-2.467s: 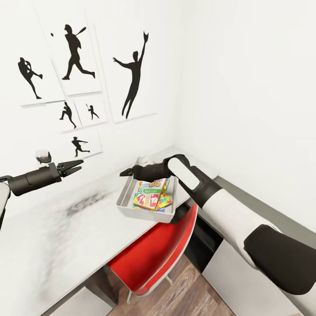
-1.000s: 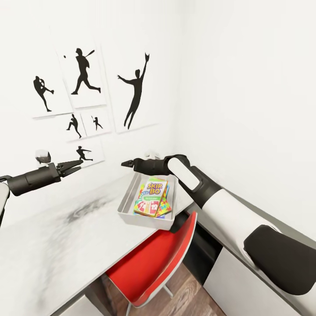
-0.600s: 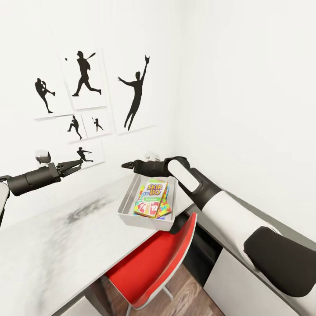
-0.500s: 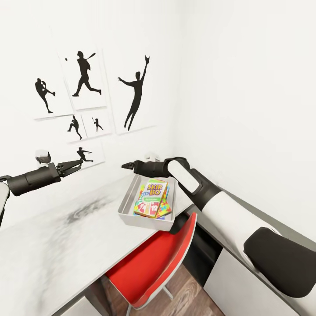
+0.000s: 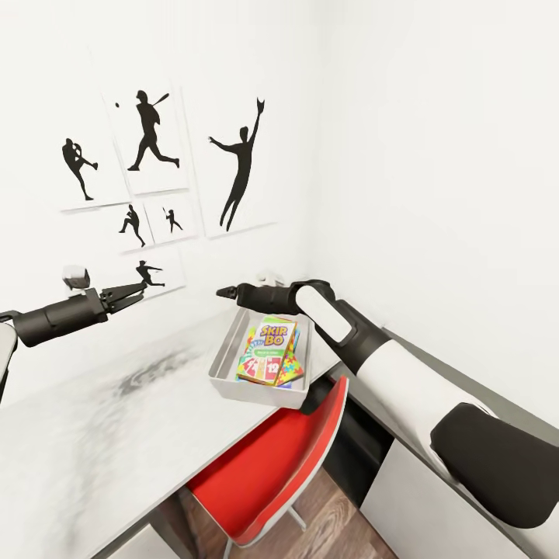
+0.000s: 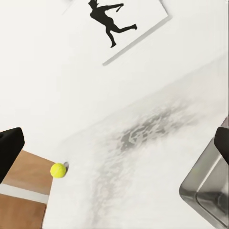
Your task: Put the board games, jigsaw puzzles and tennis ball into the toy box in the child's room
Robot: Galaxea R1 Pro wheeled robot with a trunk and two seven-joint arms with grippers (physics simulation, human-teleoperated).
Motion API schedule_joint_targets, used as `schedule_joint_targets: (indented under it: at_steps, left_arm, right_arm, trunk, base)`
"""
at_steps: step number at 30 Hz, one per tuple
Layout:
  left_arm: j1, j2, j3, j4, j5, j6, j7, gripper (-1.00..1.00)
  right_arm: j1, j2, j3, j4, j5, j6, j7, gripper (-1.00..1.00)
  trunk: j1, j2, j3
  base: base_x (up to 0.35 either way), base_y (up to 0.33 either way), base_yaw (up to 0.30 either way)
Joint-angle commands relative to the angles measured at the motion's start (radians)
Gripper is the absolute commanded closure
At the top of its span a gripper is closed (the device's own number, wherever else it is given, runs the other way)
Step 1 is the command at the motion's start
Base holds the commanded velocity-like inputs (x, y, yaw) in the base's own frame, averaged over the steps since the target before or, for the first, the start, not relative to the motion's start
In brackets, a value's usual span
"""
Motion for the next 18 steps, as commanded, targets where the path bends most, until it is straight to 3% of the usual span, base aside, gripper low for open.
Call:
schedule_joint_targets:
  at_steps: [1,9,18]
  left_arm:
    - [-0.001,0.000,0.001,0.001,-0.004,0.004,-0.006,-1.00]
    - [0.000,-0.003,0.001,0.002,-0.005,0.004,-0.006,-1.00]
    - [0.000,-0.004,0.000,0.002,-0.008,0.003,-0.006,-1.00]
  right_arm:
    - [-0.001,0.000,0.001,0.000,-0.003,0.001,-0.009,-1.00]
    - [-0.001,0.000,-0.001,-0.004,-0.005,0.003,-0.069,-1.00]
    - [0.000,0.000,-0.001,-0.004,-0.005,-0.002,-0.074,-1.00]
  trunk:
    - [0.001,-0.002,-0.002]
    - [0.001,-0.002,-0.002]
    - [0.001,-0.002,-0.002]
  base:
    - [0.000,0.000,0.000]
    - [-0.020,0.000,0.000]
    - [-0.047,0.000,0.000]
